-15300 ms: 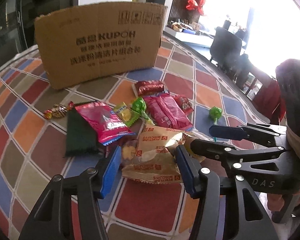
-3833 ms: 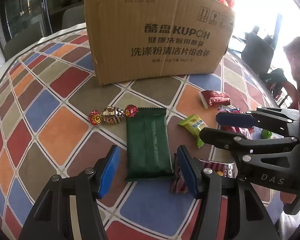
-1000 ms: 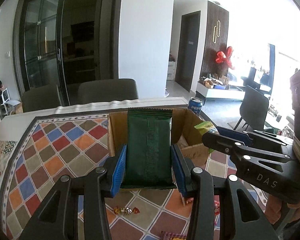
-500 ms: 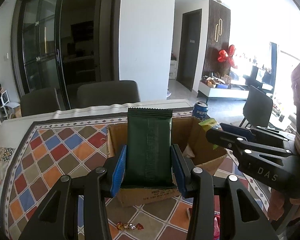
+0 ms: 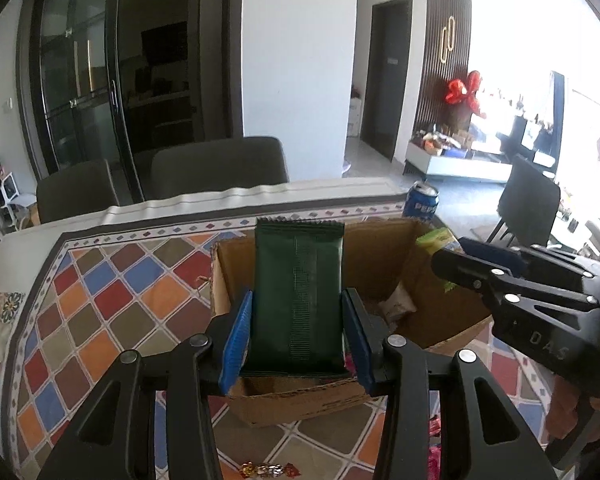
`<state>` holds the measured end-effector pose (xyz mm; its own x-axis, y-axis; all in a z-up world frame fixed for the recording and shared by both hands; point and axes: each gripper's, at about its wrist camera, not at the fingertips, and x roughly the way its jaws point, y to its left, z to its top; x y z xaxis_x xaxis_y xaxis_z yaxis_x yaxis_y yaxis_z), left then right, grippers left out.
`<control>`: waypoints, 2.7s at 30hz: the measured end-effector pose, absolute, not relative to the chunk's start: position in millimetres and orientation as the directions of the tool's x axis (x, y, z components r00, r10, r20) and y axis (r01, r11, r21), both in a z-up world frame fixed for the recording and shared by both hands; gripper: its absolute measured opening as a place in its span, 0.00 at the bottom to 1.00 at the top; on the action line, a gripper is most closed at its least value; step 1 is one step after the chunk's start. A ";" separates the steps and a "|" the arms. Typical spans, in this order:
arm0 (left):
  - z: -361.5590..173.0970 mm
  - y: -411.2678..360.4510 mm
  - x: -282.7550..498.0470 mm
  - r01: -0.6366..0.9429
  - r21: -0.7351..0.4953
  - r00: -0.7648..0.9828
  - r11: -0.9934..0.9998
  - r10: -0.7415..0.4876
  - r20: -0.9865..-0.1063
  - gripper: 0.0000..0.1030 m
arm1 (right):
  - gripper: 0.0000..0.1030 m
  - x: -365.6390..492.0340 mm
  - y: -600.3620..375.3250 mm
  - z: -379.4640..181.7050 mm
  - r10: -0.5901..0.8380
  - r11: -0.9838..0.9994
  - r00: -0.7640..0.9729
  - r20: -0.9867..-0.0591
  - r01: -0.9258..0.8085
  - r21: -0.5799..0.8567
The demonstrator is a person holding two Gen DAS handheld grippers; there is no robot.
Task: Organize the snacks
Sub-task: 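Carry the yellow and dark green packets over the box opening, then open both tools to drop the packets into the box, then grasp the red wrapped candy with the right tool while the left grasps the gold candy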
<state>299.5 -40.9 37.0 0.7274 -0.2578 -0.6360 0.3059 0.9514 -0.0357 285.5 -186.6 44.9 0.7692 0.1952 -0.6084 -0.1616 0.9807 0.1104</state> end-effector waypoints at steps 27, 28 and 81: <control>44.4 -10.2 239.4 0.227 -0.034 0.727 0.973 -0.193 -0.659 0.61 | 0.49 238.1 -172.2 53.5 0.140 0.990 0.732 -0.667 -0.121 0.075; 43.6 -9.9 236.8 0.227 -0.032 0.728 0.973 -0.191 -0.658 0.61 | 0.51 236.5 -171.8 52.9 0.139 0.990 0.731 -0.668 -0.120 0.076; -131.4 6.2 271.4 0.163 -0.078 0.366 0.983 -0.134 -0.921 0.53 | 0.71 250.1 -180.7 -113.2 0.012 0.986 0.343 -0.939 0.152 0.068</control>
